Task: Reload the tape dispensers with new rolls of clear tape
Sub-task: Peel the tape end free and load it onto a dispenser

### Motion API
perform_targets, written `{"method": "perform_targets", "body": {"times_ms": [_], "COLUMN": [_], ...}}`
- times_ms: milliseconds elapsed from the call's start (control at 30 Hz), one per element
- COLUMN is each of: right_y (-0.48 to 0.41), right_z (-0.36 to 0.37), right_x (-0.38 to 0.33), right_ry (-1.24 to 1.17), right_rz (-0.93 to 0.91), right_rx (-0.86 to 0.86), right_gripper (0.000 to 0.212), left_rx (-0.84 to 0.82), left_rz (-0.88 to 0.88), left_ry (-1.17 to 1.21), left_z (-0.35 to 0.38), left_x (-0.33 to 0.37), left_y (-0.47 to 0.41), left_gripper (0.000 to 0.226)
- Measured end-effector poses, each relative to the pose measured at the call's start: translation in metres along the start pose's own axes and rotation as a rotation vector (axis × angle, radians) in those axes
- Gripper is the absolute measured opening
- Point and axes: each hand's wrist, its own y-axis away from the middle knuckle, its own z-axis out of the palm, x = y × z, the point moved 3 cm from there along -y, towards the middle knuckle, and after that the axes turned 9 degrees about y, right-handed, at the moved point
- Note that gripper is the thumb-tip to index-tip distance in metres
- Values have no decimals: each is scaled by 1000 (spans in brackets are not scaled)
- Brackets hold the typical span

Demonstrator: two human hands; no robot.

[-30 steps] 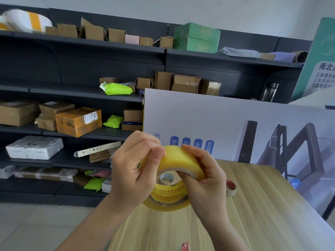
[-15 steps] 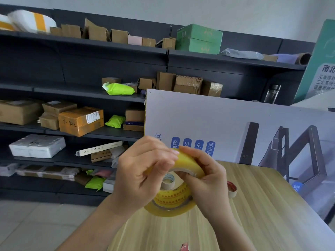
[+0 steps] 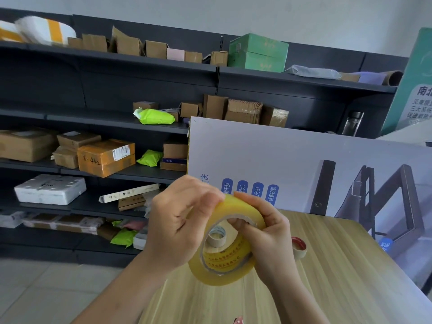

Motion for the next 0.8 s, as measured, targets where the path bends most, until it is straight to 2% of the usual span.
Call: {"method": "perform_targets", "body": {"times_ms": [67,133,200,300,400,567,700,800], "right_y": [-2,-4,-4,-6,-7,-7,-8,-7], "right_z": [-2,-1,0,1,0,-1,-1,-1], "right_x": [-3,-6,-7,-7,-7,-3,-2,-1], "right_ry": [56,167,250,291,299,349,378,390], "right_rz": [-65,-166,-243,-288,-320,-309,-248,-243], "right_rx": [34,62,91,111,91,71,80,112], "right_gripper": [34,37,37,41,41,38,66,71], "left_rx": [-115,-211,-265,-256,-229,-363,-413,-396], "left_rz": [-30,-37,-5,47,15,-17,-12,0], "left_ry": [-165,-342,-398,-311,-205,-156,-181,-202], "left_z": [3,5,5,2,0,1,2,4], "left_x": [0,-2,-2,0,2,4,7,9], "left_y": [2,3,1,-3,-2,-9,-14,-14], "left_gripper": [36,42,45,39,32,22,19,14]}}
